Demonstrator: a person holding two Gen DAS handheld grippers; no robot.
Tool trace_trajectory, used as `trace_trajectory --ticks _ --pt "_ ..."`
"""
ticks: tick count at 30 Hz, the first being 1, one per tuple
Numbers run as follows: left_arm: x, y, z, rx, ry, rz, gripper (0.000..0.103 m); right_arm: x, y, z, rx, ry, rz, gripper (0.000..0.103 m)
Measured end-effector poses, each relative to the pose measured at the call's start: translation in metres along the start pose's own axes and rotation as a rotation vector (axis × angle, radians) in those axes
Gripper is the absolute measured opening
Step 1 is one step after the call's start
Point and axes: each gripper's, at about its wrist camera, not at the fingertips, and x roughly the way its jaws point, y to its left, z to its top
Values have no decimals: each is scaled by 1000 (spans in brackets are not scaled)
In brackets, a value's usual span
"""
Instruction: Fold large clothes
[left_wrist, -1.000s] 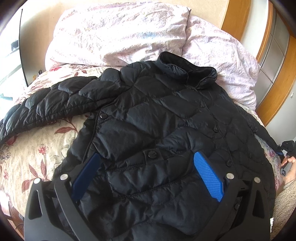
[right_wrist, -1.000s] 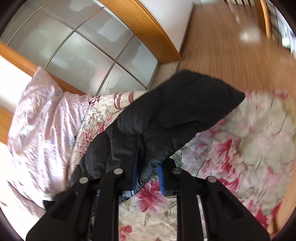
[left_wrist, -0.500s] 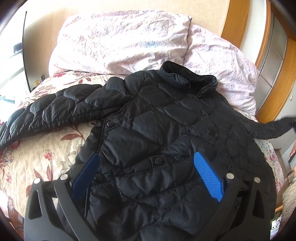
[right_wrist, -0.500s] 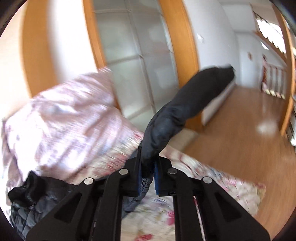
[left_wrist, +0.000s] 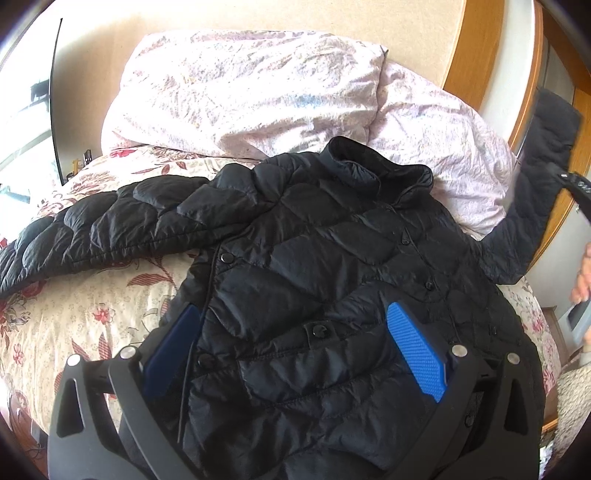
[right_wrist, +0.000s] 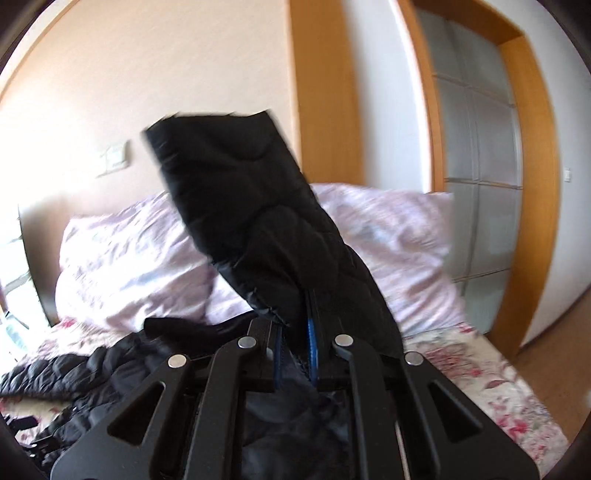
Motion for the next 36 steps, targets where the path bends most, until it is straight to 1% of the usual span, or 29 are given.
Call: trace_trajectory --ticks 3,4,6,9,10,12,16,18,20,21,22,23,24,25,26,27,28,29,30,32,34,36 --pt "-1 4 2 -14 -2 -2 101 33 31 -16 -10 135 84 11" --pt "-2 6 2 -17 -2 -1 101 41 39 -20 -16 167 97 11" --pt "-2 9 3 -26 2 -6 101 62 55 -37 -35 273 136 11" --pt "-2 12 3 -35 0 -5 101 85 76 -64 -53 409 173 11" --pt "-2 13 3 -36 0 -6 101 85 87 -73 -56 438 178 11" --pt "-2 14 3 -39 0 -10 101 95 102 -87 -60 508 182 11" --pt "-4 16 4 -38 -8 -12 101 112 125 -105 -76 605 179 12" --pt "-7 18 5 -43 -19 -15 101 114 145 -114 -178 650 145 13" --pt "-10 20 6 -49 -36 -23 101 112 162 -121 -289 654 100 15" --pt "-12 21 6 -54 -56 -29 101 108 172 -126 -364 644 69 17" --pt "-14 23 7 -59 -69 -31 101 104 178 -129 -404 637 53 19" --pt "-16 25 7 -69 -86 -36 101 101 182 -132 -438 631 43 26" --pt "-18 27 7 -78 -93 -41 101 100 182 -133 -456 630 46 40" --pt "-19 30 8 -88 -96 -46 101 99 183 -134 -458 631 57 52" --pt "-19 32 9 -99 -94 -50 101 96 183 -135 -448 630 86 82" --pt "-19 34 10 -104 -88 -51 101 90 185 -135 -437 617 125 89" --pt "-19 37 11 -113 -80 -49 101 85 187 -134 -440 605 138 89" --pt "-20 42 13 -131 -75 -46 101 79 191 -133 -444 592 159 86" --pt "-21 47 13 -146 -74 -47 101 70 192 -130 -427 578 200 81" --pt "-22 58 14 -181 -67 -52 101 59 186 -120 -362 554 240 77" --pt "-24 73 13 -217 -61 -34 101 58 166 -102 -255 512 226 73" --pt "-25 87 12 -241 -52 -10 101 66 137 -88 -152 480 152 64"
